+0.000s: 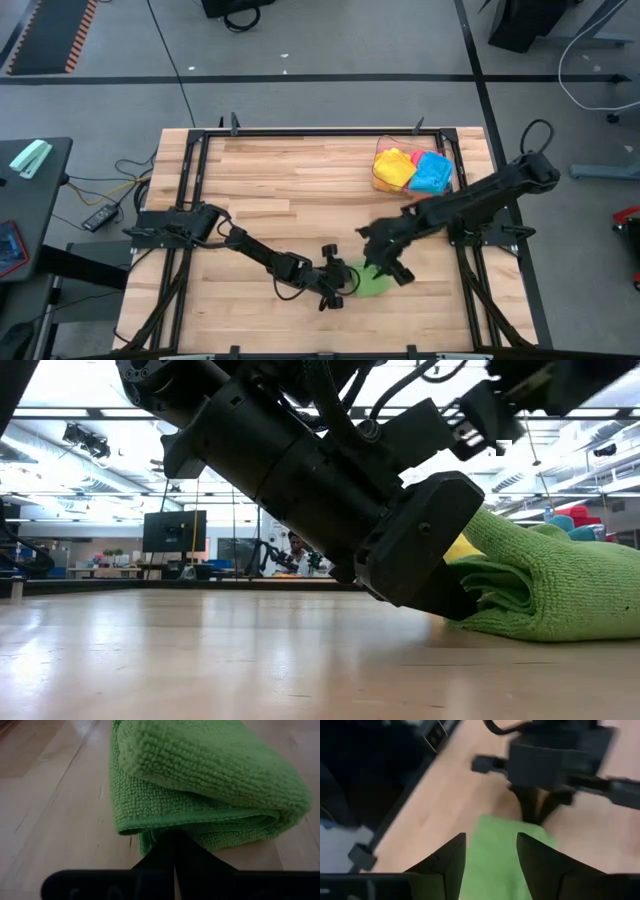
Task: Fold microfiber towels
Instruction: Fold the green microfiber cloth
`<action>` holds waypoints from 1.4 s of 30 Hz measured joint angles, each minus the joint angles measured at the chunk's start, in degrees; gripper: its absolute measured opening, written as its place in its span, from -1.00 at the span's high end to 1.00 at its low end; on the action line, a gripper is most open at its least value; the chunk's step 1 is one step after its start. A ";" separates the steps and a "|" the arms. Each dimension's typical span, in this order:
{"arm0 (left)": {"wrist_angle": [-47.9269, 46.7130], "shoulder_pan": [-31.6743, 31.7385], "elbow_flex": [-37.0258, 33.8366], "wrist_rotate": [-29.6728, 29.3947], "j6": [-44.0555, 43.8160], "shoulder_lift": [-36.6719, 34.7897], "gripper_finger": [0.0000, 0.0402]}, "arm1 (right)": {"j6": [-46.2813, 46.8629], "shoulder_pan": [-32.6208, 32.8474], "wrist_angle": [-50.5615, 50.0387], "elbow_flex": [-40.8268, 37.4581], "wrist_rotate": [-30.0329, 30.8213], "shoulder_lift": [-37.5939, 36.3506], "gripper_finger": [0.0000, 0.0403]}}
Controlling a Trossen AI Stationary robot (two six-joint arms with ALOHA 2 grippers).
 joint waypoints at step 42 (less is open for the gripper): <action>0.29 -0.02 -0.04 0.15 -1.14 0.00 0.88 | 16.16 12.88 52.90 -23.18 30.20 15.58 -0.21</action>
